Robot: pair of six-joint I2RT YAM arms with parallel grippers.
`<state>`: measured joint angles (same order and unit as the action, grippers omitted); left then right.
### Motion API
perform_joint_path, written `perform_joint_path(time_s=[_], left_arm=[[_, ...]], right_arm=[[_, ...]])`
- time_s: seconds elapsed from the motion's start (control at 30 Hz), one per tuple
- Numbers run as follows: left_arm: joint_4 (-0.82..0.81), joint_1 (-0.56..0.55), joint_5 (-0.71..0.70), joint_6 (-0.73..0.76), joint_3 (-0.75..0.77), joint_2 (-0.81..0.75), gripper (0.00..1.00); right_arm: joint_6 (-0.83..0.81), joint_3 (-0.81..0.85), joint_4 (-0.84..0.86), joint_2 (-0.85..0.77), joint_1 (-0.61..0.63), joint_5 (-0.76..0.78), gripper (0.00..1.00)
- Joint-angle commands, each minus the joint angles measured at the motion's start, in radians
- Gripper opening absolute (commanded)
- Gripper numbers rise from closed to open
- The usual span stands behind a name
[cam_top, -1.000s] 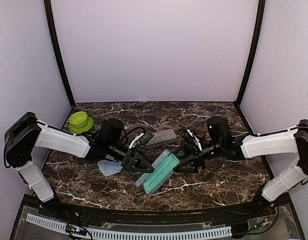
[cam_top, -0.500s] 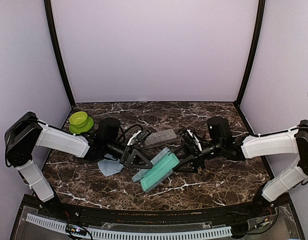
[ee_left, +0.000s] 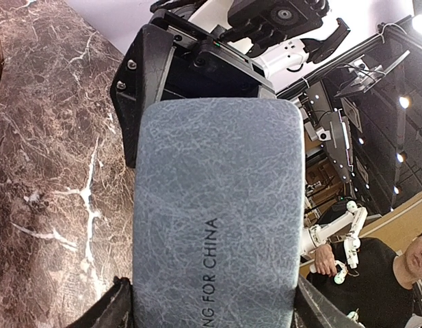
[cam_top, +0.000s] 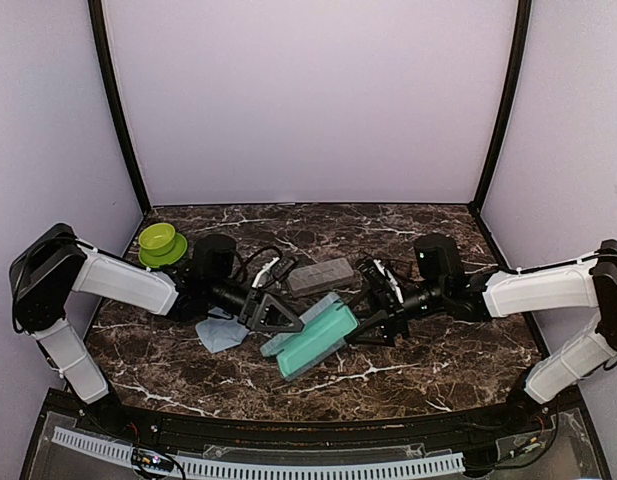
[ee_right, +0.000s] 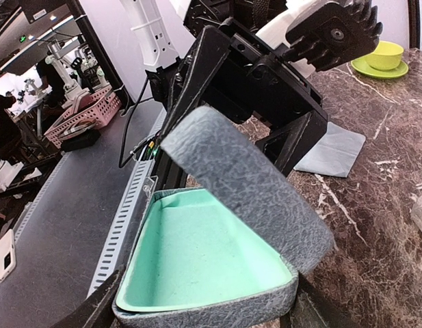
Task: Organize the sunglasses
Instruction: Open the sunglasses case, then pass from the right arm to the left
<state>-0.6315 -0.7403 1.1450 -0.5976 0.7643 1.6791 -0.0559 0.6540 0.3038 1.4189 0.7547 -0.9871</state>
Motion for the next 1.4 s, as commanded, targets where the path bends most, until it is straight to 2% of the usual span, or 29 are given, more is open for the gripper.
perform_joint_path(time_s=[0.0,0.83,0.93,1.1,1.27,1.37], left_arm=[[0.11,0.098,-0.14,-0.055,-0.058,0.037,0.63],[0.077,0.19,-0.203,-0.157,-0.117,0.005,0.65],[0.133,0.191,-0.23,-0.094,-0.103,-0.051,0.68],[0.315,0.185,-0.331,0.082,-0.078,-0.2,0.73],[0.42,0.133,-0.368,0.217,-0.056,-0.283,0.79],[0.461,0.048,-0.393,0.279,-0.031,-0.274,0.81]], right_arm=[[-0.019,-0.017,0.001,-0.059,0.017,-0.199,0.0],[-0.03,-0.007,-0.028,-0.046,0.018,-0.176,0.0],[-0.016,0.004,-0.055,-0.029,0.015,-0.109,0.0],[0.04,0.059,-0.124,0.03,-0.004,0.029,0.0],[0.14,0.047,-0.003,0.049,-0.003,0.016,0.0],[0.149,0.065,-0.001,0.068,-0.003,0.002,0.0]])
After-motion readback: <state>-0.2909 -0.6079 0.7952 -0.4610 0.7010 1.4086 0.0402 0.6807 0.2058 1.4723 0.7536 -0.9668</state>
